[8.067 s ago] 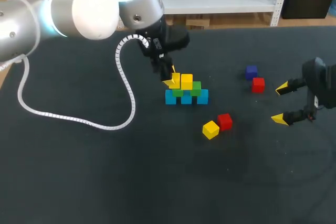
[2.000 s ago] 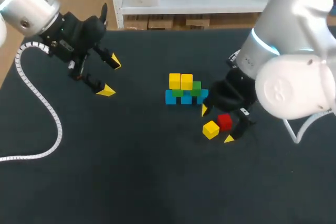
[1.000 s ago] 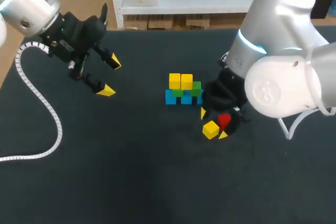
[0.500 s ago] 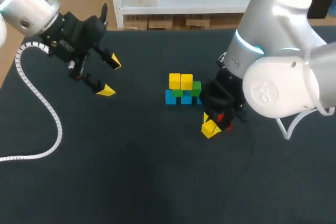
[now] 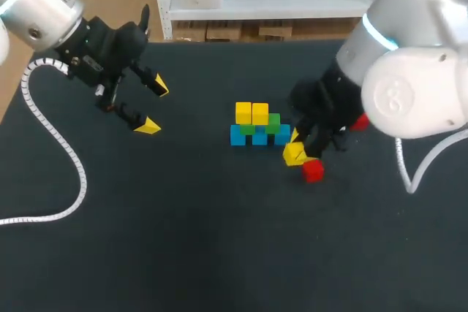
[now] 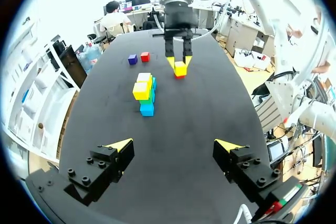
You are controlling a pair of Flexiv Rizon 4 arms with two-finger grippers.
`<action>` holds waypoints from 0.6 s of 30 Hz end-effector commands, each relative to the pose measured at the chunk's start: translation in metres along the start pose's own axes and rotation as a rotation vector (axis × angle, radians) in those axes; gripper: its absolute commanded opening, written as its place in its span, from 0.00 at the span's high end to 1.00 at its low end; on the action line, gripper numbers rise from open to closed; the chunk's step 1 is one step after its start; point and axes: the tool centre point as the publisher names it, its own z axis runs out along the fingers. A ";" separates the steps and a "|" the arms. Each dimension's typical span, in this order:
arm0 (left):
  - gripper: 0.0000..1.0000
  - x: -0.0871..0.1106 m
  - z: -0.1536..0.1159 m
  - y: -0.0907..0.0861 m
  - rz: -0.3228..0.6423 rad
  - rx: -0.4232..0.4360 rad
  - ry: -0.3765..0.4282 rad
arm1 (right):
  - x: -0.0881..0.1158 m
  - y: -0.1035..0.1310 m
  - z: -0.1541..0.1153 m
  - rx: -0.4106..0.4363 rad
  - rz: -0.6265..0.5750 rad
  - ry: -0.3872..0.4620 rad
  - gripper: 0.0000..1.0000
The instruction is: Place the blue cubes, place green cubes on the blue cubes, place the yellow cubes on the green cubes, then place the red cubes on the yellow cubes, and place purple cube on the red cubes.
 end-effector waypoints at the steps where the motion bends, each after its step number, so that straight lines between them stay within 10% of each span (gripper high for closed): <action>1: 0.00 0.001 0.000 0.000 0.002 0.000 -0.001 | 0.006 0.008 -0.013 0.099 0.122 0.017 1.00; 18: 0.00 0.001 0.000 0.000 0.002 0.000 -0.001 | 0.007 0.003 -0.021 0.119 0.171 -0.123 1.00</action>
